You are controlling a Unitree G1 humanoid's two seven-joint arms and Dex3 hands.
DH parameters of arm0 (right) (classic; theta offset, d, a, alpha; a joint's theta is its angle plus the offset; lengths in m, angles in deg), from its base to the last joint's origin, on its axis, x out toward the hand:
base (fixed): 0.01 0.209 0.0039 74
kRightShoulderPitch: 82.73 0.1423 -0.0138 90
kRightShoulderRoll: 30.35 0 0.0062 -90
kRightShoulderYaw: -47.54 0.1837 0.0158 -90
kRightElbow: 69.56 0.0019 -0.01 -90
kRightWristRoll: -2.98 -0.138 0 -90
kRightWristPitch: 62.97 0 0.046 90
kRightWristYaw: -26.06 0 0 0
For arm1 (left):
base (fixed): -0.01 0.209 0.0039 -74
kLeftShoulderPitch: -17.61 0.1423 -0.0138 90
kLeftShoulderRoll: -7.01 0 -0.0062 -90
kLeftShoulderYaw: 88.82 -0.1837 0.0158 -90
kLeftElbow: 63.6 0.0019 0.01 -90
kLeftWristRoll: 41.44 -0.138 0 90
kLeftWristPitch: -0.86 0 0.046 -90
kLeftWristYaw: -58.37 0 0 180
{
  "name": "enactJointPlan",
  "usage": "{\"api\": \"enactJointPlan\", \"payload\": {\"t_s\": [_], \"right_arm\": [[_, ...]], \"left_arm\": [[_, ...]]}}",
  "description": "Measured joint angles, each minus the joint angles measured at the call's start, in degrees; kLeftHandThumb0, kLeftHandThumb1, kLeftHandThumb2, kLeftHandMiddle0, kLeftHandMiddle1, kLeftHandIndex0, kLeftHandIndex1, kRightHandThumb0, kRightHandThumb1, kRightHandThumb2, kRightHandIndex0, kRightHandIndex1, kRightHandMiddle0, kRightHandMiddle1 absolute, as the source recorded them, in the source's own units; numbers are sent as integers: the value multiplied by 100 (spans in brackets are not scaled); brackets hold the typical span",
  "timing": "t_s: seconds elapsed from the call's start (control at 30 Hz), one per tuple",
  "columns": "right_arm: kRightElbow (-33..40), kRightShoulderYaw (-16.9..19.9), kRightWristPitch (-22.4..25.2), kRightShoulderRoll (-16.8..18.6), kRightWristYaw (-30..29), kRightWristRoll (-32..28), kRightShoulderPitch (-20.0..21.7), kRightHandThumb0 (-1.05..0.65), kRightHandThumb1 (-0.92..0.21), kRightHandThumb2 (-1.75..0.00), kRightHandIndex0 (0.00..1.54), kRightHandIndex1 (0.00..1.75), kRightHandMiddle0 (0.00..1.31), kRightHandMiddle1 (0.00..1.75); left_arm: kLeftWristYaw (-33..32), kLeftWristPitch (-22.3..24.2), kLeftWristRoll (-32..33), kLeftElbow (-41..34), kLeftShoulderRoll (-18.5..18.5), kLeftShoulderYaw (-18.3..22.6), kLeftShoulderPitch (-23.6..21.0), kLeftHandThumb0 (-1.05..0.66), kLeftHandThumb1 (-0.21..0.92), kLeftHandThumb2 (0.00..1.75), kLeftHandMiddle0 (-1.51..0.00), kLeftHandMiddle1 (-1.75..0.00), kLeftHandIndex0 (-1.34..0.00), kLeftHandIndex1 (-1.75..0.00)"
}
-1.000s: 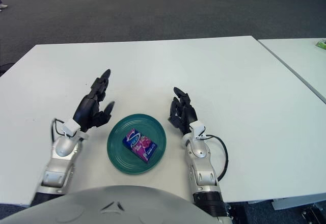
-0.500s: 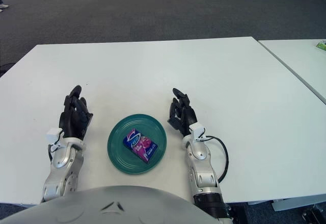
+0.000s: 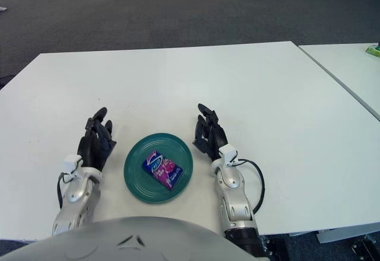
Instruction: Put the gum into the plate.
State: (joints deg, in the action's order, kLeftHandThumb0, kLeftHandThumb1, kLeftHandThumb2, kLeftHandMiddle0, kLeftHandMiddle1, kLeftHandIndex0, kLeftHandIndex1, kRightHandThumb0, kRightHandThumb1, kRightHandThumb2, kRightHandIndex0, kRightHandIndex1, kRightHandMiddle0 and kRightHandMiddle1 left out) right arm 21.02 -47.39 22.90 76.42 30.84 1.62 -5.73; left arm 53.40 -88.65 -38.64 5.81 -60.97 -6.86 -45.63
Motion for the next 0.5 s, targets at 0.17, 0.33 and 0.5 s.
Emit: {"api": "enactJointPlan", "payload": {"t_s": [0.17, 0.33, 0.5], "right_arm": [[48, 7, 78, -9, 92, -69, -12, -62, -92, -102, 13, 0, 0, 37], [117, 6, 83, -42, 104, -39, -64, -62, -92, -101, 11, 0, 0, 34], [148, -3, 37, -91, 2, 110, -108, -61, -92, -101, 9, 0, 0, 28]], "left_arm": [[216, -197, -96, -110, -94, -131, 21, -99, 92, 96, -27, 0, 0, -55], [468, -278, -20, 42, -338, 32, -56, -100, 92, 98, -26, 0, 0, -57], [742, -291, 194, 81, -482, 84, 60, -101, 92, 97, -27, -1, 0, -60]]}}
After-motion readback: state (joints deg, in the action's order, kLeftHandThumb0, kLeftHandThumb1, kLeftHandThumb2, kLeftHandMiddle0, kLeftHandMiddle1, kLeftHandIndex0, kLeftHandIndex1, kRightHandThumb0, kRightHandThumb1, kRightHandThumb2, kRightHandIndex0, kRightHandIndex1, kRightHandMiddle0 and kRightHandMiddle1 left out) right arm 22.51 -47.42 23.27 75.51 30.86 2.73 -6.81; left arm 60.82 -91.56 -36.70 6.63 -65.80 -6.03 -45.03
